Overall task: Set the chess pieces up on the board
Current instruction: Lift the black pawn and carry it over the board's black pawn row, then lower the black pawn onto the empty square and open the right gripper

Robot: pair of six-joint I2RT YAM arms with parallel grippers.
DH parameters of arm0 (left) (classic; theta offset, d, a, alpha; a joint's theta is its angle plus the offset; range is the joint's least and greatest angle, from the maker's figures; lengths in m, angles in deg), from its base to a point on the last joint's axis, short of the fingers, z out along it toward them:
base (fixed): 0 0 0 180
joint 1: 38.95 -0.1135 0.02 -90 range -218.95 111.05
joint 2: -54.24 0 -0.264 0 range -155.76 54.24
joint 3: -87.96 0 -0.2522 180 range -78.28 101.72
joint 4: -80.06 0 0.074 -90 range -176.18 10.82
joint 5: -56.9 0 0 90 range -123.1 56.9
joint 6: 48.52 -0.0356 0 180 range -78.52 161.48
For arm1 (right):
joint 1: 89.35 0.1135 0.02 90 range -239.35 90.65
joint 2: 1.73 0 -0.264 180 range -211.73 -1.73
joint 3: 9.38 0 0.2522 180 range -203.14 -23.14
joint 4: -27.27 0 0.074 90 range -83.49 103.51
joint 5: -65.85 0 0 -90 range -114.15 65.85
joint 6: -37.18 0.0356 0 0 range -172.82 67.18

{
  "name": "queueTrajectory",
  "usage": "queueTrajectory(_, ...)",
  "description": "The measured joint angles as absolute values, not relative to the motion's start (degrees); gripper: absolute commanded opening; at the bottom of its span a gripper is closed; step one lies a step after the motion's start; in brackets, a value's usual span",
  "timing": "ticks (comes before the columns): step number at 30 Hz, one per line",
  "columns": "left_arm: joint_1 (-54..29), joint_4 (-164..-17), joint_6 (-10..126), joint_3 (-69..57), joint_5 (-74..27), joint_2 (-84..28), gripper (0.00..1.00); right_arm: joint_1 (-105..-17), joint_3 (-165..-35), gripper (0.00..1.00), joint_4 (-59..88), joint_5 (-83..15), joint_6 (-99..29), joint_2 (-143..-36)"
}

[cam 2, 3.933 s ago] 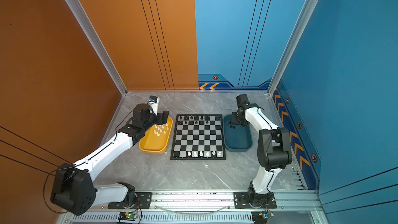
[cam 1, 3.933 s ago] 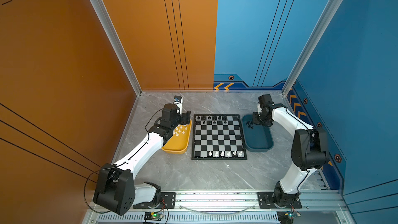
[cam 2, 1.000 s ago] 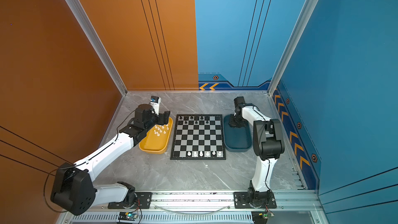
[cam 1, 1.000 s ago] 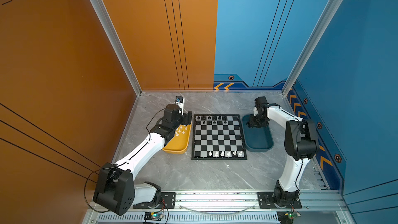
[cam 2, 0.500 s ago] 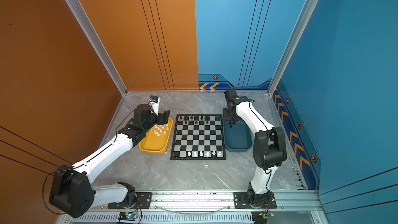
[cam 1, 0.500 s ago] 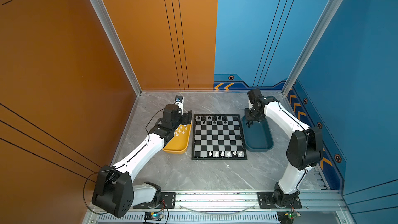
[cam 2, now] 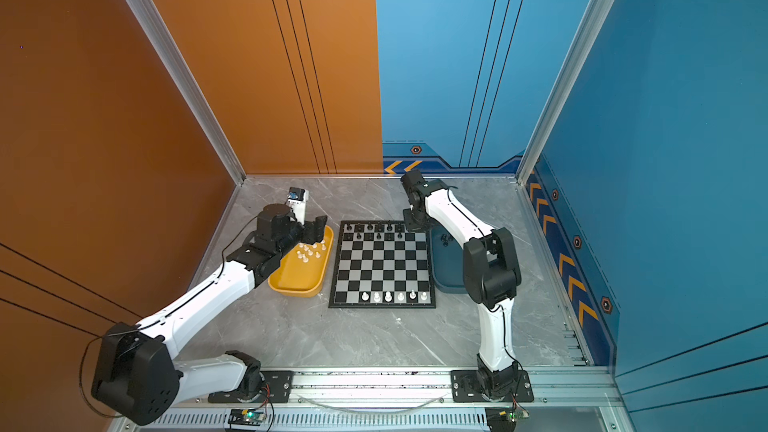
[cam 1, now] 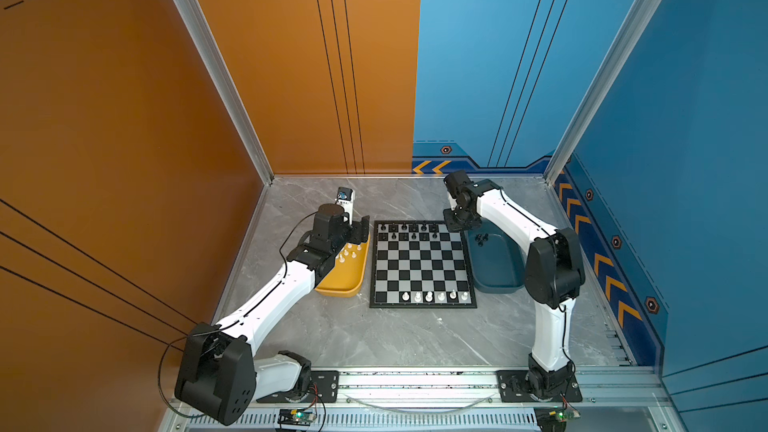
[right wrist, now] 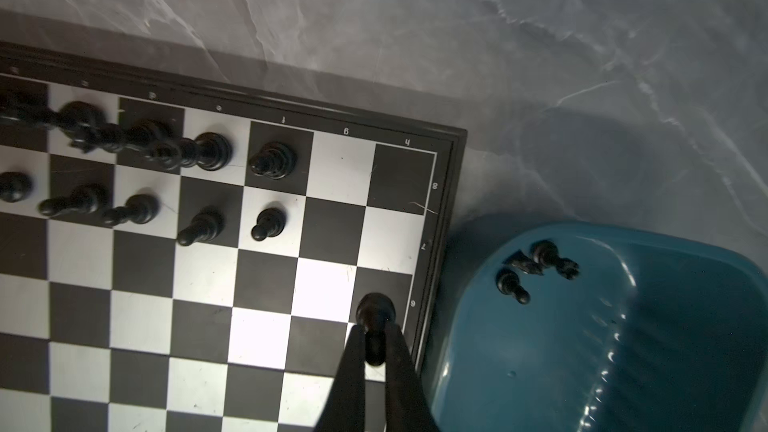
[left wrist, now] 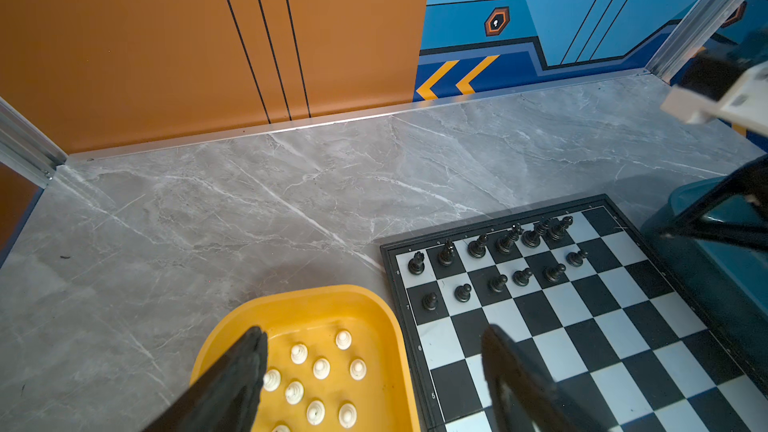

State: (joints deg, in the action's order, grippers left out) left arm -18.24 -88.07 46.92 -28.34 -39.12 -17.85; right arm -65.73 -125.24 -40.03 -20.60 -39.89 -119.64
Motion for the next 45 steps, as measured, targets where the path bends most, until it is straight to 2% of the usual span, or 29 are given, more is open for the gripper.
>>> queueTrajectory(17,-18.24,-88.09,46.26,-28.34,-39.93,-17.87,0.83,-65.08,-130.99,0.00,-39.92,-22.87,-39.67,-129.00)
queueTrajectory(45,-18.24,-88.09,45.84,-28.34,-40.37,-17.87,0.83,-65.08,-131.67,0.00,-39.90,-23.05,-39.23,-129.67)
